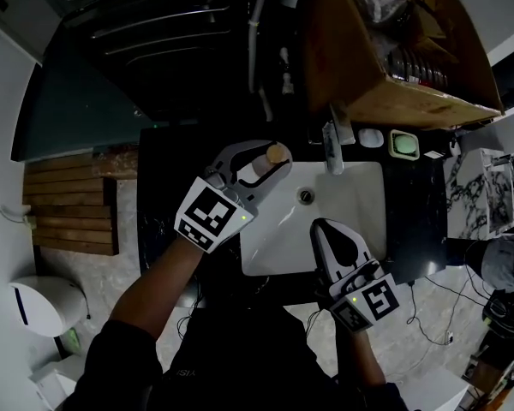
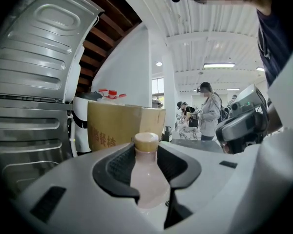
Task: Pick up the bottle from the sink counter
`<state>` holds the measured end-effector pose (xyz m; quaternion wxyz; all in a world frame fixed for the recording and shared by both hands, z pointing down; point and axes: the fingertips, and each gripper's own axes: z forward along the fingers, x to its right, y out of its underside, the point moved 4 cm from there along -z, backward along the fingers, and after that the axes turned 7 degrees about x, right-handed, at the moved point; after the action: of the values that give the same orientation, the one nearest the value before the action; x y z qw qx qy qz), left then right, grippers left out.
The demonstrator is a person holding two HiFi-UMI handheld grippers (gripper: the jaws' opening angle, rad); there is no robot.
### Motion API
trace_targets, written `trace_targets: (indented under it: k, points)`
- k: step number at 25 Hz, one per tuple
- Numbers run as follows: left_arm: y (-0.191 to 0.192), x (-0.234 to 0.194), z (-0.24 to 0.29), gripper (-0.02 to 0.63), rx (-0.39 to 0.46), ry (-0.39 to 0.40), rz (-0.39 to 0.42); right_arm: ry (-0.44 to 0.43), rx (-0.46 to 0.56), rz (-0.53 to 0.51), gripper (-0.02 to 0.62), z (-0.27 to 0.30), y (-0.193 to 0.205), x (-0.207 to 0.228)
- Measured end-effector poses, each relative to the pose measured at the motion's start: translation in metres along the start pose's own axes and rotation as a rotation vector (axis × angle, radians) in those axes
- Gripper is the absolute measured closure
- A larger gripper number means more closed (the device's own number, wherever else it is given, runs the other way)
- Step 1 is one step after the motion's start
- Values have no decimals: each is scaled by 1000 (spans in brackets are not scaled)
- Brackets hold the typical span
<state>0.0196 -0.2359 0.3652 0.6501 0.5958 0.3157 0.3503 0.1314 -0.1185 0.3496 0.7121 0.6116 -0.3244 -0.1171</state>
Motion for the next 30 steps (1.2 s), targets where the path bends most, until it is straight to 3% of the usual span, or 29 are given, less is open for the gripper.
trace_targets:
  k: [14, 30]
  points:
    - [-33, 25, -53, 465, 19, -9, -13, -25, 37, -50, 575, -4, -23, -27]
    - [-35, 26, -105, 465, 18, -30, -36, -66, 77, -43, 575, 11, -36, -63]
